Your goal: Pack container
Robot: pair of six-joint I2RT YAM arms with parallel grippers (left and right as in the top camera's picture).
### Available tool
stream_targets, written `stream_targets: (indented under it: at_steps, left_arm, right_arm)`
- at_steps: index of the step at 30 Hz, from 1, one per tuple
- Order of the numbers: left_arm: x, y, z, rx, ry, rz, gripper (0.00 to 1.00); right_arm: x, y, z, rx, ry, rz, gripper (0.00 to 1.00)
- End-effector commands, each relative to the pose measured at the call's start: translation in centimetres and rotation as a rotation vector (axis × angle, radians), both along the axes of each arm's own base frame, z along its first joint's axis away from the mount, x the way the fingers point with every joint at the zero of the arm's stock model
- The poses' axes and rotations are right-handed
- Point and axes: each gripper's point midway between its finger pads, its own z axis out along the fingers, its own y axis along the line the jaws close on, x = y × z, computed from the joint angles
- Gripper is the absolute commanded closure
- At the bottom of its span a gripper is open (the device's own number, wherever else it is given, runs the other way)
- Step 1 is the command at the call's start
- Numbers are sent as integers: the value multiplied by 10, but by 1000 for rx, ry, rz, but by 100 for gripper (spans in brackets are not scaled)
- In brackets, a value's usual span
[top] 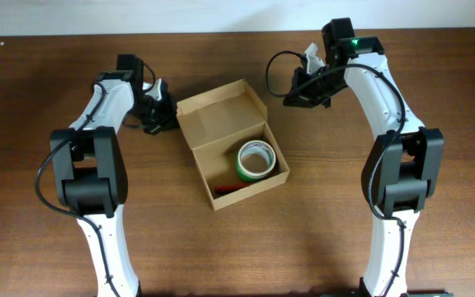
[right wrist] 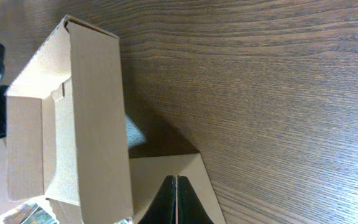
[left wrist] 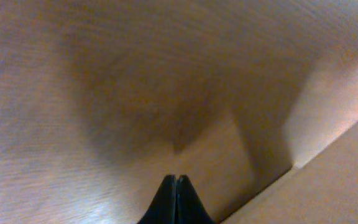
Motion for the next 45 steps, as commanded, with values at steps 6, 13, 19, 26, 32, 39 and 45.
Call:
stream_targets:
  at_steps: [6, 13, 19, 26, 32, 39, 45]
  left_arm:
    - [10, -35, 20, -198, -72, -51, 98]
    - [13, -54, 51, -370, -121, -102, 98]
    - [18, -70, 97, -546, -181, -155, 98]
    - [13, -73, 140, -581, -212, -174, 98]
    - [-5, -81, 176, -577, -248, -221, 98]
    - [-39, -90, 198, -472, -226, -261, 98]
    - [-72, -92, 202, -377, -169, -307, 98]
  right_arm:
    - [3, -12, -18, -60, 24, -25, 96]
    - [2, -8, -39, -38, 70, -20, 96]
    - [10, 14, -24, 115, 9, 34, 96]
    - [8, 38, 3, 303, -52, 132, 96]
    - [3, 46, 34, 377, -122, 195, 96]
    - [-4, 38, 81, 298, -216, 236, 96]
    - [-9, 32, 104, 251, -253, 235, 96]
